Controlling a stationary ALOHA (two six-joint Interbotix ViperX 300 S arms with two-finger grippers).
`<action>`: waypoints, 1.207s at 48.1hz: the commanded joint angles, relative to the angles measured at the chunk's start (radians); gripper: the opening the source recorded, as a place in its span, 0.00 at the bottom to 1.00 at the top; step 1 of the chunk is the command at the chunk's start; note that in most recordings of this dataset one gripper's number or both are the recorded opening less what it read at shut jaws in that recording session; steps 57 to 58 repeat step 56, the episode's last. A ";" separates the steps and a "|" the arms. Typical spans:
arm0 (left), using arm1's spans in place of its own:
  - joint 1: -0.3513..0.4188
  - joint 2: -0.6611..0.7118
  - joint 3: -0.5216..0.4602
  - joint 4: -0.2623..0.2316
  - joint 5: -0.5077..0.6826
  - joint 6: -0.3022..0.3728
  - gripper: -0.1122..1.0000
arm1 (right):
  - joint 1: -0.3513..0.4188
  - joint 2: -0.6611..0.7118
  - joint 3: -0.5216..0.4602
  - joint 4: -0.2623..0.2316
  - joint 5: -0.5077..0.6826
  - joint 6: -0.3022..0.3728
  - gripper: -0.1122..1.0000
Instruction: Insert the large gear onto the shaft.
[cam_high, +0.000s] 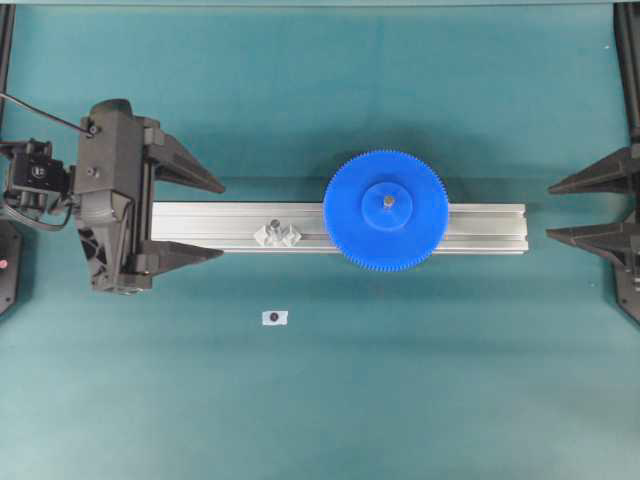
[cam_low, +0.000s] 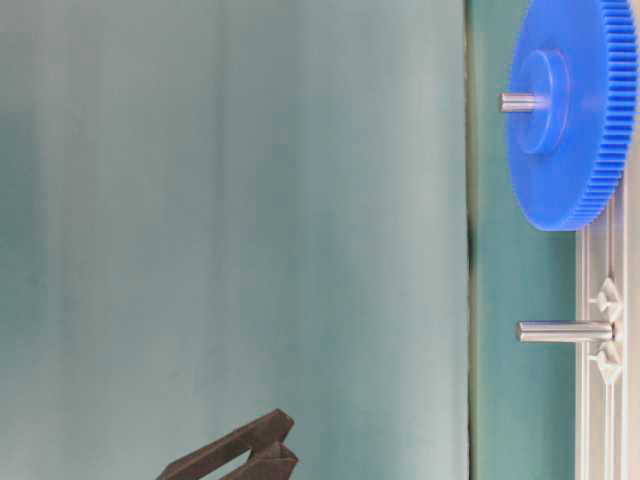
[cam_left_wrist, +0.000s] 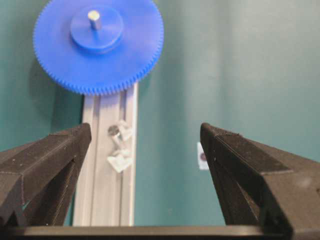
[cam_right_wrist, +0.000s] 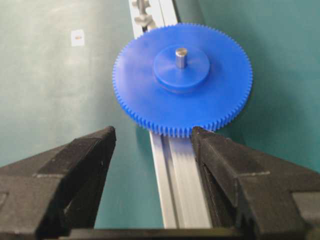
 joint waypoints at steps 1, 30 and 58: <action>-0.005 -0.011 -0.011 0.005 -0.009 -0.002 0.92 | 0.000 0.006 -0.011 -0.002 -0.006 0.005 0.73; -0.005 -0.009 -0.011 0.002 -0.009 0.000 0.92 | 0.000 0.006 -0.009 -0.002 -0.009 0.005 0.73; -0.005 -0.009 -0.006 0.002 -0.009 0.021 0.92 | 0.000 -0.005 -0.005 -0.002 -0.023 0.006 0.72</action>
